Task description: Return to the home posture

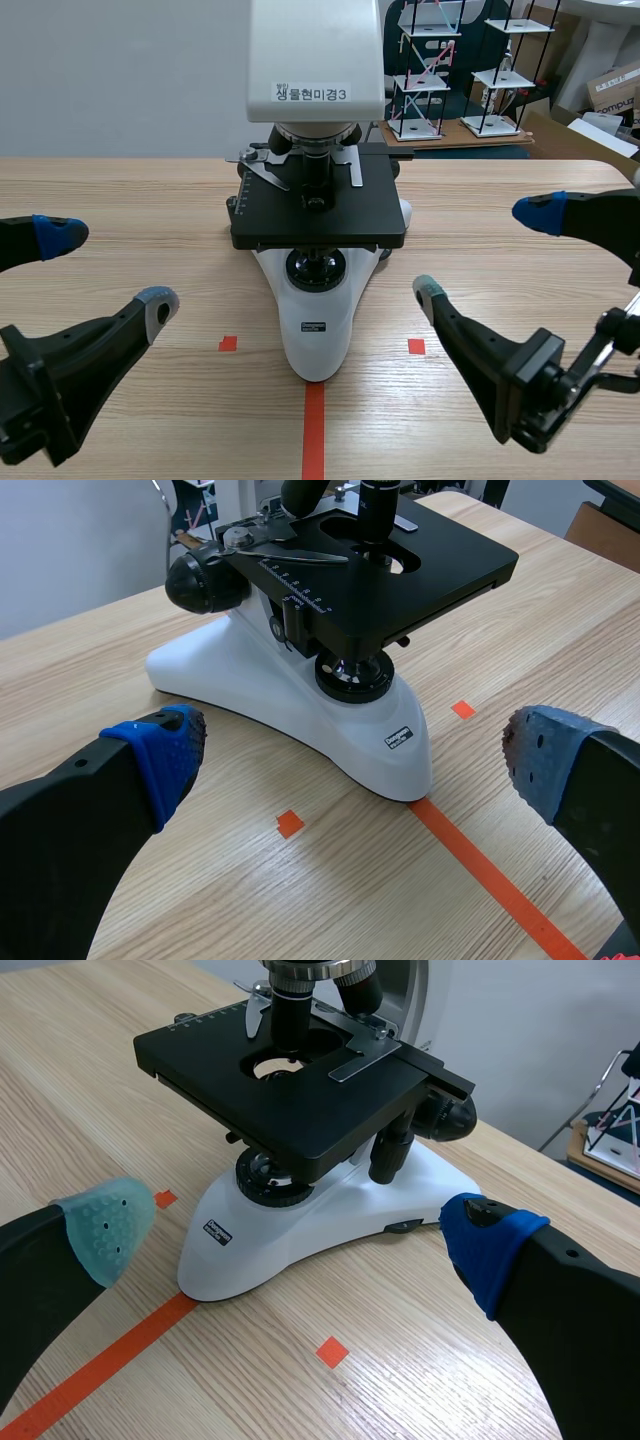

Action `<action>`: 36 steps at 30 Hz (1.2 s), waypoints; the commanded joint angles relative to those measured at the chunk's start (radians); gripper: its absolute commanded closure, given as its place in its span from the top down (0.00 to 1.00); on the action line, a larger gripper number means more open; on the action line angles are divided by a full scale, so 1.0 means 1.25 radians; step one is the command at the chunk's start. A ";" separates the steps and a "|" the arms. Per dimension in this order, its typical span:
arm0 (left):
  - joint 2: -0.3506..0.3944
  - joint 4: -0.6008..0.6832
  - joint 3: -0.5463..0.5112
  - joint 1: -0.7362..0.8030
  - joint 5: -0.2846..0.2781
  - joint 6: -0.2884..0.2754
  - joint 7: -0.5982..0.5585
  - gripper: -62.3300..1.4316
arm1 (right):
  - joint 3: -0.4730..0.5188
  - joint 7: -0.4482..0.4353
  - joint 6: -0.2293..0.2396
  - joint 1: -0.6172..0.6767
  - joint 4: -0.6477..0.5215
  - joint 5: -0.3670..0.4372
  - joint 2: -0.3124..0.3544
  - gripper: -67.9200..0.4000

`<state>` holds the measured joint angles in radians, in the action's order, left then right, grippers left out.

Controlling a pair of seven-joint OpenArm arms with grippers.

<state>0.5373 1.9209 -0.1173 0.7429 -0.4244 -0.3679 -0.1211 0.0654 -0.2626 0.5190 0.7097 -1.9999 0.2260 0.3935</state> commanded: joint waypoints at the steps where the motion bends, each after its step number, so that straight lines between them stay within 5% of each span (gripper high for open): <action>1: -0.002 0.004 -0.005 0.006 -0.007 -0.001 -0.011 1.00 | 0.000 -0.010 -0.002 -0.007 0.002 0.011 0.006 0.93; 36: -0.002 0.004 -0.005 0.006 -0.007 -0.001 -0.011 1.00 | 0.000 -0.016 -0.002 -0.007 0.002 0.030 0.006 0.93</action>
<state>0.5373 1.9209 -0.1173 0.7429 -0.4244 -0.3679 -0.1211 0.0654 -0.2642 0.5179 0.7097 -1.9999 0.2520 0.3935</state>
